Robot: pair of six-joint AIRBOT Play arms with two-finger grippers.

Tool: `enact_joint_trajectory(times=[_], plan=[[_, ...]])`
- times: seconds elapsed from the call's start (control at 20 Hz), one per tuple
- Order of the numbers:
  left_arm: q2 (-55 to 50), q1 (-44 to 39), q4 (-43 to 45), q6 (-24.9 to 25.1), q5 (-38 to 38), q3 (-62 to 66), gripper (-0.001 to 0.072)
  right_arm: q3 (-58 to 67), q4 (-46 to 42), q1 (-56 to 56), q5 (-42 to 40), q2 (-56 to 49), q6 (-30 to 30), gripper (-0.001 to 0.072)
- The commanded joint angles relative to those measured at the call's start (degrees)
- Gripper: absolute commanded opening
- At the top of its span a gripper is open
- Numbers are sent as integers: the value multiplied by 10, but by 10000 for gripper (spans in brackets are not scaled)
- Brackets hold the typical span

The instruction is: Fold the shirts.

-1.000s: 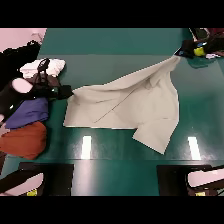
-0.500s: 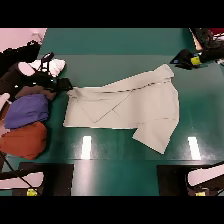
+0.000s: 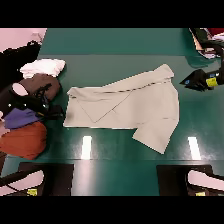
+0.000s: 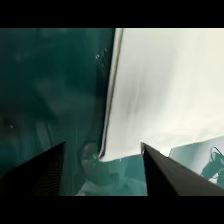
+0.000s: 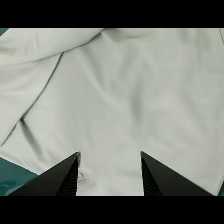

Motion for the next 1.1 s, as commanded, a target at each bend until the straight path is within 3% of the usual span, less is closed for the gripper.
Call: enact_joint_trajectory(times=[0.0,0.35,0.45,0.75,1.05], plan=[[7,3,-23,3,18,-49,561,-65,0,-14,-12,49,-4,430],[6,-29,-91,32,45,-70,518,-115,-11,-14,-19,85,-3,430],[6,-32,-99,31,47,-66,46,-135,-36,-15,-19,94,-3,430],[19,-32,-98,33,22,-5,22,-270,-70,-86,-29,113,-3,460],[23,-32,-99,33,23,3,22,-344,-40,-128,-78,40,-23,450]])
